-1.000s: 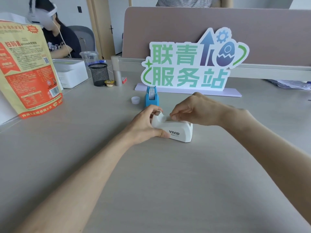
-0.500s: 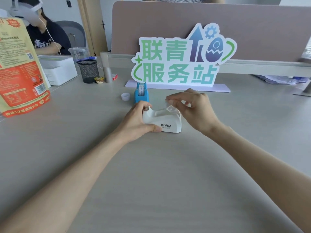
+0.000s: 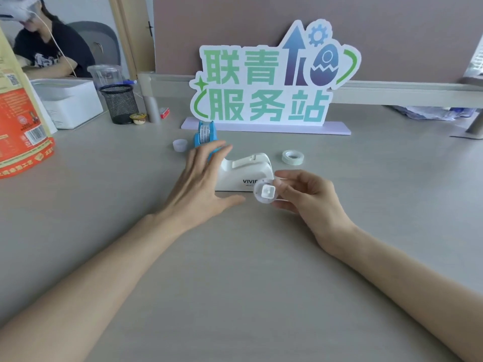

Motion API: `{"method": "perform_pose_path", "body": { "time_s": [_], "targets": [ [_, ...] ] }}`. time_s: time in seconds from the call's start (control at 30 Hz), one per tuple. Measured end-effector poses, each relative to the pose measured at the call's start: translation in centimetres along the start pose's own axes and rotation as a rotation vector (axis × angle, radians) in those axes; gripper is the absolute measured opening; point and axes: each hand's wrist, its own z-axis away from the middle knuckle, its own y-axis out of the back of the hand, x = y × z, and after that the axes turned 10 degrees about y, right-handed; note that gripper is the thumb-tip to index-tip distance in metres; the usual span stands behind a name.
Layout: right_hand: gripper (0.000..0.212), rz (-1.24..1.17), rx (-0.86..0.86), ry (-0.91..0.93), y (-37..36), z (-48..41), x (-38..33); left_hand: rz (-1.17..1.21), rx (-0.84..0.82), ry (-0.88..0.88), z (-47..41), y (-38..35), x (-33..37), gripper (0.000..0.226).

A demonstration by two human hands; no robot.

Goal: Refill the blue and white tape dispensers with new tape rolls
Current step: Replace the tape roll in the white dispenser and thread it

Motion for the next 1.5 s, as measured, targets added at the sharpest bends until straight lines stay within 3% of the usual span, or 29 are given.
{"method": "perform_pose_path", "body": {
  "time_s": [0.13, 0.2, 0.6, 0.9, 0.97, 1.1, 1.2, 1.33, 1.4, 1.5],
  "targets": [
    [0.022, -0.061, 0.007, -0.042, 0.1, -0.1, 0.2, -0.040, 0.069, -0.271, 0.2, 1.2, 2.0, 0.043],
    [0.024, -0.038, -0.016, -0.033, 0.1, 0.0, 0.3, -0.059, 0.066, -0.346, 0.5, 0.7, 3.3, 0.032],
    [0.009, 0.006, -0.013, 0.015, 0.0, -0.1, 0.2, 0.025, 0.036, -0.271, 0.7, 0.2, 3.9, 0.028],
    [0.013, 0.956, -0.259, 0.603, 1.3, 0.2, 0.9, 0.171, -0.034, -0.085, 0.7, 0.4, 2.6, 0.022],
    [0.013, 1.050, -0.328, 0.654, 1.3, 0.2, 1.4, 0.180, -0.046, -0.046, 0.8, 0.3, 2.6, 0.020],
    [0.017, 0.965, -0.184, 0.654, 2.2, -1.2, 1.1, 0.161, -0.057, -0.015, 0.8, 0.3, 2.8, 0.022],
    [0.028, 1.176, -0.114, 0.580, 3.9, -4.3, 1.9, 0.153, -0.074, 0.004, 0.8, 0.2, 2.8, 0.020],
    [0.056, 1.312, -0.271, 0.300, 4.5, -7.0, 2.5, 0.137, -0.098, -0.027, 0.8, 0.0, 2.7, 0.018],
    [0.055, 1.294, -0.306, 0.273, 4.4, -7.3, 2.7, 0.127, -0.097, -0.033, 0.8, 0.1, 2.8, 0.018],
    [0.042, 1.251, -0.200, 0.292, 4.4, -6.9, 2.6, 0.123, -0.090, -0.013, 0.8, 0.3, 2.8, 0.018]
  ]
}}
